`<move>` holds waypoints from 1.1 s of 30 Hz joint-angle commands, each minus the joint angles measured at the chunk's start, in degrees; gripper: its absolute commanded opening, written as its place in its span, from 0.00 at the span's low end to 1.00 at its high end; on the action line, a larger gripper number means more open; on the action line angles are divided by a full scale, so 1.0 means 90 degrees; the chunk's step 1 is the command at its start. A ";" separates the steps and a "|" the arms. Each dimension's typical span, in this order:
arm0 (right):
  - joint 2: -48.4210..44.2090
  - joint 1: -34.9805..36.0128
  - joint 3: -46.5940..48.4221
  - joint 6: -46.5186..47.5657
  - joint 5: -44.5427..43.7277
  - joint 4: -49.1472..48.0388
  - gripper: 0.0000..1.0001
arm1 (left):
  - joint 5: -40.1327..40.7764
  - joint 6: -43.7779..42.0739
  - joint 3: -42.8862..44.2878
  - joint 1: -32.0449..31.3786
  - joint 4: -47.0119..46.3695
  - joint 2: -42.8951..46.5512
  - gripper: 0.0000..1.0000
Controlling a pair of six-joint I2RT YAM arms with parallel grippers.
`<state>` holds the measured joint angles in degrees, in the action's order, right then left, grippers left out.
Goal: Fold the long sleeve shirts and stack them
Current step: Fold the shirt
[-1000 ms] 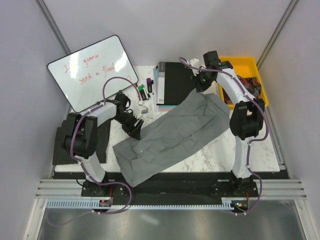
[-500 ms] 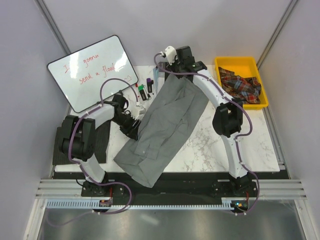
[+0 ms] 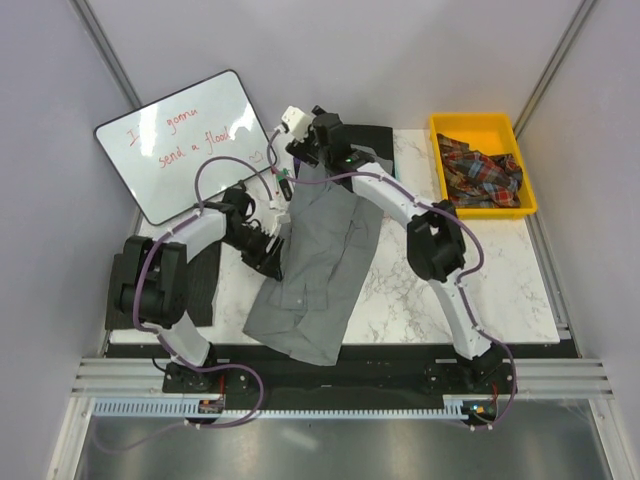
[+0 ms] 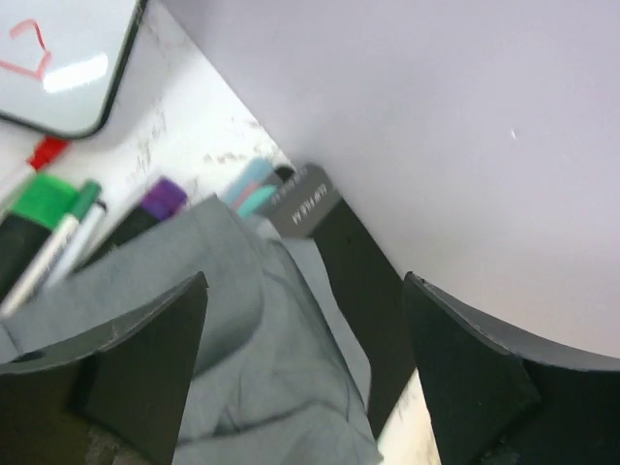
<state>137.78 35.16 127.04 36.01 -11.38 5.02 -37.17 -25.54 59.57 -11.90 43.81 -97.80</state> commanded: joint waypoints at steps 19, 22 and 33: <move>-0.4937 -0.2655 -0.4145 -0.2712 0.3471 0.3212 0.98 | 0.1678 -0.1909 -0.0301 -0.3531 -0.0091 0.0800 0.62; -0.5005 -0.2967 -0.4301 -0.2576 0.3646 0.3349 0.98 | 0.2039 -0.1684 -0.0252 -0.3882 -0.0394 0.0361 0.61; -0.4654 -0.3857 -0.3824 -0.2312 0.4213 0.3885 0.98 | 0.1845 -0.0317 0.1923 -0.5308 -0.0581 -0.1779 0.56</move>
<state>94.89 1.85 88.49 13.69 22.87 37.43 -18.06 -34.74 71.11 -56.99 43.07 -106.69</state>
